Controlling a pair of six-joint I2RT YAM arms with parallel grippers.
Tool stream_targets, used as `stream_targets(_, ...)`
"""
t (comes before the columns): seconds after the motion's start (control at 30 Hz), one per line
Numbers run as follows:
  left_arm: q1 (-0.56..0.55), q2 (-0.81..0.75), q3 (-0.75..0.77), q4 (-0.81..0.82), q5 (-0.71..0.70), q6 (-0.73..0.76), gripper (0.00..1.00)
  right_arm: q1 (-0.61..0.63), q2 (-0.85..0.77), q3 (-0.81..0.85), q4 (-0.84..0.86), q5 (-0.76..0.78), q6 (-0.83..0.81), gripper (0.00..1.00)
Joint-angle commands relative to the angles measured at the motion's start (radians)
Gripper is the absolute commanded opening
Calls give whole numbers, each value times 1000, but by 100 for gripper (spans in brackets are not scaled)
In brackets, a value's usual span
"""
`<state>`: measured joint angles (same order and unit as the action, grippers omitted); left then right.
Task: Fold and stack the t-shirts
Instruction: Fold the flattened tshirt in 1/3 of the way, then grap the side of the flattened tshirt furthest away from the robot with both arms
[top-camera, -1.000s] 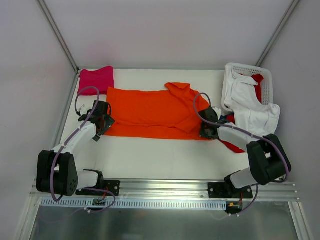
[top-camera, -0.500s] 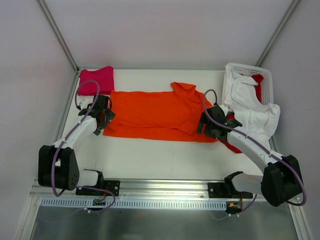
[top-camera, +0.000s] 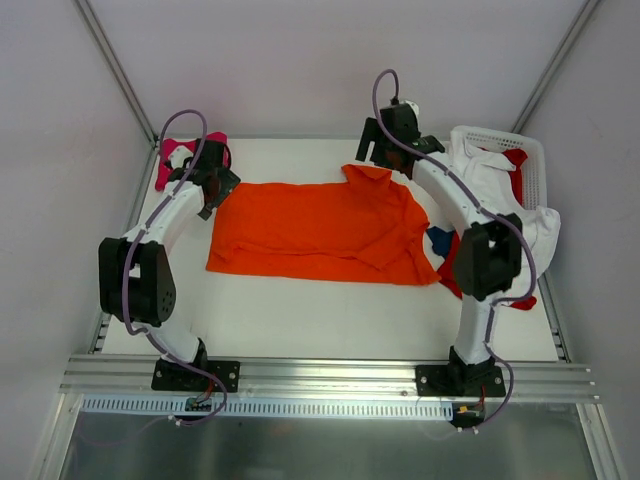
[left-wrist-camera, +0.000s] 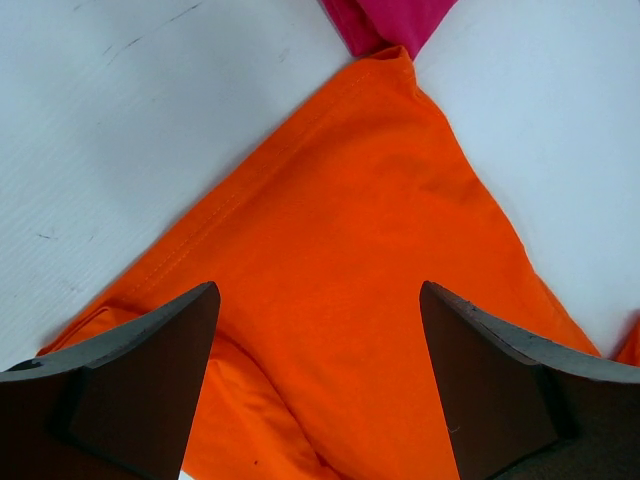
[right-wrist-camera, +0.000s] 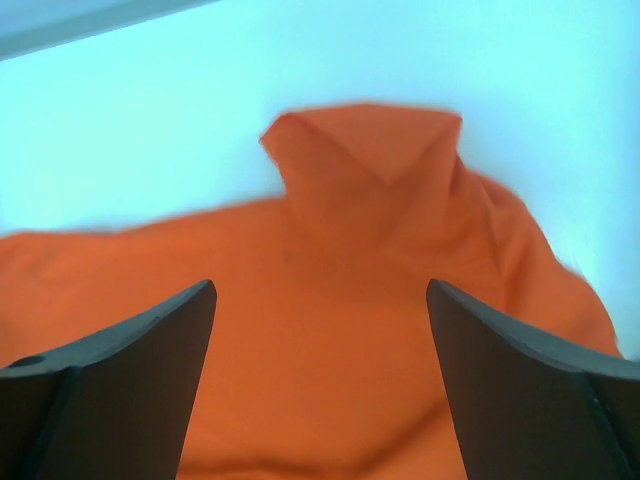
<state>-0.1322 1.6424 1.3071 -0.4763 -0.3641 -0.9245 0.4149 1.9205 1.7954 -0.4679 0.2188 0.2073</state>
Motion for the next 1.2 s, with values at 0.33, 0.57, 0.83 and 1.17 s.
stream_targets(0.33, -9, 54, -3, -18, -1, 44, 82, -148, 436, 375, 34, -141, 115, 87)
stream_targets(0.57, -9, 88, 7, -18, 14, 36, 82, -140, 434, 325, 103, -170, 159, 86)
stream_targets(0.83, -9, 140, 21, -13, 30, 29, 82, -97, 440, 335, 124, -177, 182, 86)
stream_targets(1.17, -9, 160, 30, -8, 25, 35, 82, -82, 434, 269, 127, -147, 207, 85)
